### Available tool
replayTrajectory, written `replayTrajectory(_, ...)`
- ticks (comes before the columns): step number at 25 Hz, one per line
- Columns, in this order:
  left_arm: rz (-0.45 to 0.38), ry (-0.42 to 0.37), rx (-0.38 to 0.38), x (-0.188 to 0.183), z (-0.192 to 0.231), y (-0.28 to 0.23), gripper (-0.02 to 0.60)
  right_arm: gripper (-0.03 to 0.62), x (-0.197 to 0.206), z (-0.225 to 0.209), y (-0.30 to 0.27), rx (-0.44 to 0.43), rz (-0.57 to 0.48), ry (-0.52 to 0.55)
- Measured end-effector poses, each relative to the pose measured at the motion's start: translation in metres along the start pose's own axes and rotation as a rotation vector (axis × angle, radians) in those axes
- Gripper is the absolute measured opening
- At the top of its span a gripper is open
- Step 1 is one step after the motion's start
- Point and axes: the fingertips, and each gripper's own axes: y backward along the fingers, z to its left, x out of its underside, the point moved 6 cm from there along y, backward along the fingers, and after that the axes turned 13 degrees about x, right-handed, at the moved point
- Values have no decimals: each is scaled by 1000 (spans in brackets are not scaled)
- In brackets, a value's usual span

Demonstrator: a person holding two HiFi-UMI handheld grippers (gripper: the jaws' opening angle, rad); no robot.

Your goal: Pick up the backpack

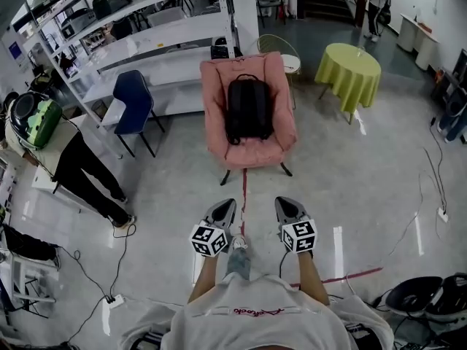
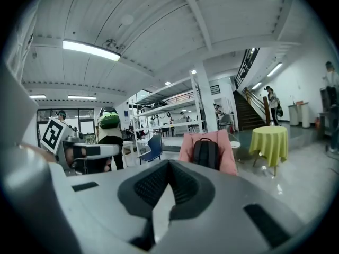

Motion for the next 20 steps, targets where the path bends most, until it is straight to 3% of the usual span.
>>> replayTrajectory(9,-33,-2,61,-32,90,-59,9,18,-39,-12,-93,64,-25,28)
replayTrajectory(20,-66,-2,78,-83,199,-82,9,18,-89,15,-198,90,-35,61)
